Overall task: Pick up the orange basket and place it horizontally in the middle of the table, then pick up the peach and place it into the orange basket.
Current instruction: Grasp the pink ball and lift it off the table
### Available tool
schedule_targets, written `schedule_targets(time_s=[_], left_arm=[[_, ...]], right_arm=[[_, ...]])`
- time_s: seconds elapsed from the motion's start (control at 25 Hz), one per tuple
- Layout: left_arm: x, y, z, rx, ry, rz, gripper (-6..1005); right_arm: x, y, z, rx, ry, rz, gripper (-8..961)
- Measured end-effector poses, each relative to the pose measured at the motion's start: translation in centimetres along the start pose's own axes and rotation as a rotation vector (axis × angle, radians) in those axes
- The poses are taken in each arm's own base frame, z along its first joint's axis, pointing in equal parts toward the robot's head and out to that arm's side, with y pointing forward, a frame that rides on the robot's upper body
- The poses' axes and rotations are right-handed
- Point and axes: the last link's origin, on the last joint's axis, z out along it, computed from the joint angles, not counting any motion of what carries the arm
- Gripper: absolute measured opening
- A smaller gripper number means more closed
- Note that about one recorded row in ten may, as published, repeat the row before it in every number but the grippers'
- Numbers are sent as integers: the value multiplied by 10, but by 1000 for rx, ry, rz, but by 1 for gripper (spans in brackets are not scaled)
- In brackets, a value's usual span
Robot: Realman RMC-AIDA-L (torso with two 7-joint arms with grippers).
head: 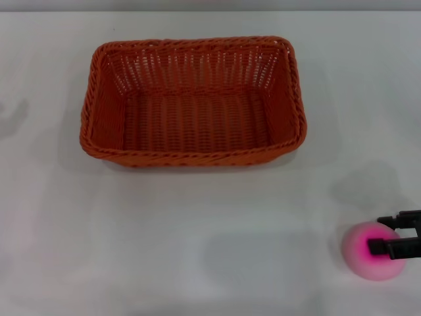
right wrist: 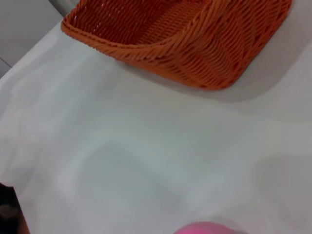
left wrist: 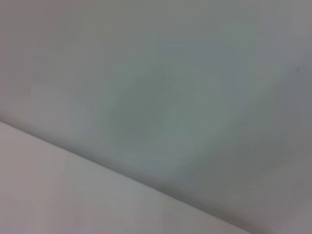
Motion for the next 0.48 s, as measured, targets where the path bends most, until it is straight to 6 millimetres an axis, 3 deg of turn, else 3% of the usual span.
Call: schedule_targets(time_s=[0.24, 0.32, 0.48], left_arm=[[0, -1, 0, -4, 2, -5, 528], [0, -1, 0, -4, 3, -4, 528], [0, -1, 0, -4, 4, -1, 528]], right_arm=[[-4, 0, 4, -10, 27, -1, 787], [-6, 0, 6, -18, 31, -6, 566], [-11, 2, 7, -33, 36, -23, 456]])
